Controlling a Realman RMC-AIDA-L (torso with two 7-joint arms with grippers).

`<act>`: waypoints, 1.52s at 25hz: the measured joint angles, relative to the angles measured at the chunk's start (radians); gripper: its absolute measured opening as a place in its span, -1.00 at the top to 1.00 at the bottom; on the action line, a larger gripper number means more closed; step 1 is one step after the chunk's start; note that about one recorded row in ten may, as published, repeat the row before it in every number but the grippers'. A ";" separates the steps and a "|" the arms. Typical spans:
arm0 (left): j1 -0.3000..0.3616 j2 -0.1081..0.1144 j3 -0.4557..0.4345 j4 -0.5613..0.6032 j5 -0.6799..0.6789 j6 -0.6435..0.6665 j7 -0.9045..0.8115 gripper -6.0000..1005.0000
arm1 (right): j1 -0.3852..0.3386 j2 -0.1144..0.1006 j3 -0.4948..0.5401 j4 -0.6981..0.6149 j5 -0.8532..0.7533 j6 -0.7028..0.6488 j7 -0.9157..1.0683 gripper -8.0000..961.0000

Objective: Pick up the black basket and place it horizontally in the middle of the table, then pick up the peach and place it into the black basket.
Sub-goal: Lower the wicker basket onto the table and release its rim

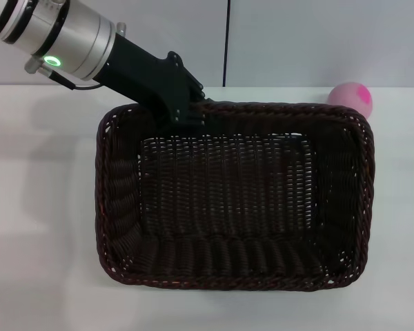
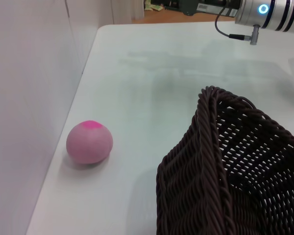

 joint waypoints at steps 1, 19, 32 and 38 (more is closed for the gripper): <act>-0.002 0.000 0.000 0.000 0.002 0.000 0.003 0.58 | 0.000 0.000 0.000 0.000 0.000 0.000 0.000 -0.18; -0.046 0.000 0.013 -0.027 0.042 -0.029 0.065 0.56 | -0.007 0.002 0.000 0.014 0.000 0.001 0.000 -0.19; -0.043 0.000 0.008 -0.028 0.037 -0.066 0.065 0.55 | 0.000 0.000 0.000 0.014 0.000 0.003 0.000 -0.19; -0.046 -0.001 0.006 -0.022 0.035 -0.075 0.049 0.54 | 0.000 0.000 0.000 0.016 -0.001 0.003 -0.001 -0.19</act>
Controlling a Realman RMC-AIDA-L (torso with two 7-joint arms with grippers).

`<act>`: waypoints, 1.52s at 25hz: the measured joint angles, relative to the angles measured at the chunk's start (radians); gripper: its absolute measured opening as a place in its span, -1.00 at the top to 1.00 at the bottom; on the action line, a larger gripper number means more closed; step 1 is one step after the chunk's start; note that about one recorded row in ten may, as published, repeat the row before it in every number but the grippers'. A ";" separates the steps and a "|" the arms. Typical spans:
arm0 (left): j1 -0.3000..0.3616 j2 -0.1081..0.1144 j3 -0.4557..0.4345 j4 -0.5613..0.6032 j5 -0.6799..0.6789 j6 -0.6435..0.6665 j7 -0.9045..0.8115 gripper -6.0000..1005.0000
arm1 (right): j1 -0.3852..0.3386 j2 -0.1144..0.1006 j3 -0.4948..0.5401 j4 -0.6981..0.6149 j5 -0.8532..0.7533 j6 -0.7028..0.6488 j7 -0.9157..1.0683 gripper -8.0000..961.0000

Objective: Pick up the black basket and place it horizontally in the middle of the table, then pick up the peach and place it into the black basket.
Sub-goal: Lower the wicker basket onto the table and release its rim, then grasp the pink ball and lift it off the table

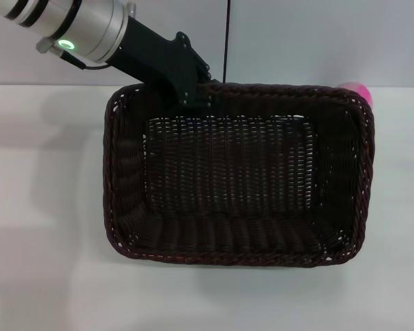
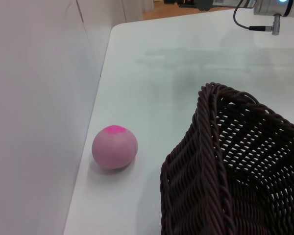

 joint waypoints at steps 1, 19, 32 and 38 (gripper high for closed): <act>-0.001 0.000 0.002 0.001 0.000 0.000 -0.004 0.54 | 0.000 0.000 0.000 0.000 0.000 0.000 0.000 -0.19; 0.029 -0.002 -0.003 0.012 -0.051 -0.106 -0.007 0.03 | 0.001 0.002 0.000 0.000 -0.001 0.002 0.000 -0.19; 0.251 -0.002 -0.050 0.043 -0.532 -0.259 0.136 -0.68 | 0.001 -0.003 -0.066 -0.029 -0.001 -0.003 0.001 -0.19; 0.433 -0.003 -0.062 -0.363 -1.258 -0.204 0.519 -0.68 | -0.006 -0.053 -0.337 -0.209 -0.040 -0.003 0.092 -0.19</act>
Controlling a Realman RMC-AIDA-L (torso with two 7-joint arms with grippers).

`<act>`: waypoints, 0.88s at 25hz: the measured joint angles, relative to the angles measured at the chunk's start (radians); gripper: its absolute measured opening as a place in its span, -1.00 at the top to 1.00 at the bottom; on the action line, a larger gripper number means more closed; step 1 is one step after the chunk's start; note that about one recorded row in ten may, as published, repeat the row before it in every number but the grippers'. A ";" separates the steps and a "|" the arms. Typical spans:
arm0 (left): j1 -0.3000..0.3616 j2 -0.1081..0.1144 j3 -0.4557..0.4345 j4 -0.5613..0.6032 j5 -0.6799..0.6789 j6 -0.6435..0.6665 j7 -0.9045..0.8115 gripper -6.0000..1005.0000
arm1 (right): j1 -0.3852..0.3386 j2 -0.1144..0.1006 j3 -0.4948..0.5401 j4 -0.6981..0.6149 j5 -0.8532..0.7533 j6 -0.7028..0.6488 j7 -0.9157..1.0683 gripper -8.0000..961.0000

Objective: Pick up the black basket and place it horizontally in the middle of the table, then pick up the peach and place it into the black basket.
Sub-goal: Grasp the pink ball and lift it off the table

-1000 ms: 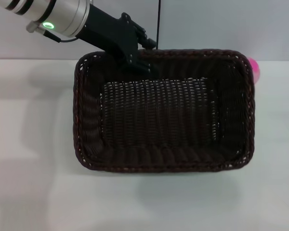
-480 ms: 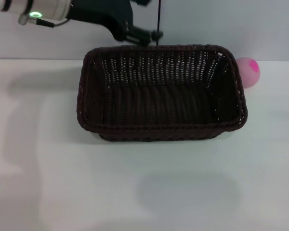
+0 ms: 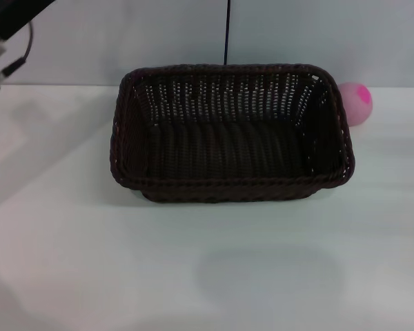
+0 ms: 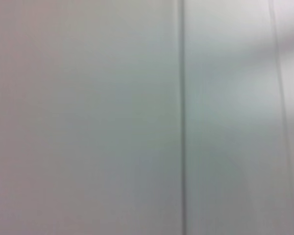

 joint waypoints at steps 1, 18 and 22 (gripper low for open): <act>0.000 0.000 0.000 0.000 0.000 0.000 0.000 -0.68 | 0.000 -0.014 -0.025 -0.028 -0.033 -0.001 0.039 -0.19; 0.047 0.000 0.004 -0.206 -0.092 0.118 0.105 -0.67 | 0.176 -0.134 -0.051 -0.637 -0.997 -0.151 0.808 -0.19; 0.059 -0.004 0.004 -0.220 -0.096 0.148 0.110 -0.67 | 0.267 -0.149 -0.053 -0.659 -1.187 -0.196 0.873 -0.19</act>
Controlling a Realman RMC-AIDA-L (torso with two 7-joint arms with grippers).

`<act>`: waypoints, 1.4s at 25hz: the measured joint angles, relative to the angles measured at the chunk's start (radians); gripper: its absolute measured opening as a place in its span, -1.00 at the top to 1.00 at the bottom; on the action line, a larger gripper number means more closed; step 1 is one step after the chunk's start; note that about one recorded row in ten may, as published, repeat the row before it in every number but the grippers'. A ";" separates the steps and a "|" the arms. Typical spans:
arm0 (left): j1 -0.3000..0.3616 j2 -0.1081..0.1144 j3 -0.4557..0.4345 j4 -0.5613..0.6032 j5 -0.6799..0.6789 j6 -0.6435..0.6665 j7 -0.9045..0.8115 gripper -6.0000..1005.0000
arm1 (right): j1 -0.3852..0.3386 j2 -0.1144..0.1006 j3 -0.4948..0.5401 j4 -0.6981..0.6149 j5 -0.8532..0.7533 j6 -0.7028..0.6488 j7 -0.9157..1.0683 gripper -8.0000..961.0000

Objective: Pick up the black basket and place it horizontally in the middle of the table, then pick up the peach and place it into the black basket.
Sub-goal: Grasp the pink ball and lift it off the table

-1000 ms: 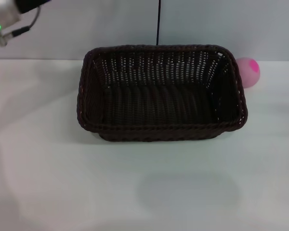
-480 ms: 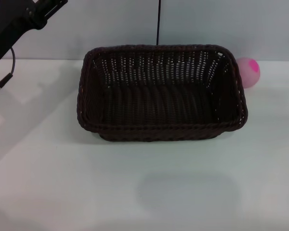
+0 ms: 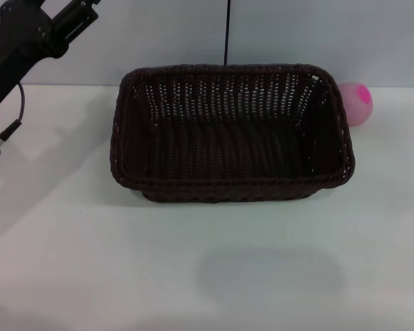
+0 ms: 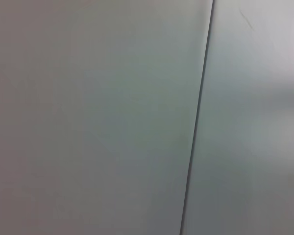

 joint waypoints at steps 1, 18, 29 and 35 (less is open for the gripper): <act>0.000 0.000 0.000 0.000 0.000 0.000 0.000 -0.67 | 0.019 0.000 -0.001 -0.005 -0.029 0.000 0.008 -0.19; 0.003 -0.001 -0.010 -0.082 -0.021 0.051 0.015 -0.67 | 0.159 0.117 -0.326 -0.033 -0.250 0.219 0.109 -0.19; -0.001 -0.001 -0.009 -0.099 -0.021 0.063 0.009 -0.67 | 0.162 0.167 -0.405 -0.018 -0.253 0.311 0.108 -0.19; -0.003 -0.002 -0.009 -0.101 -0.021 0.063 0.013 -0.67 | 0.162 0.173 -0.440 0.019 -0.251 0.369 0.106 -0.19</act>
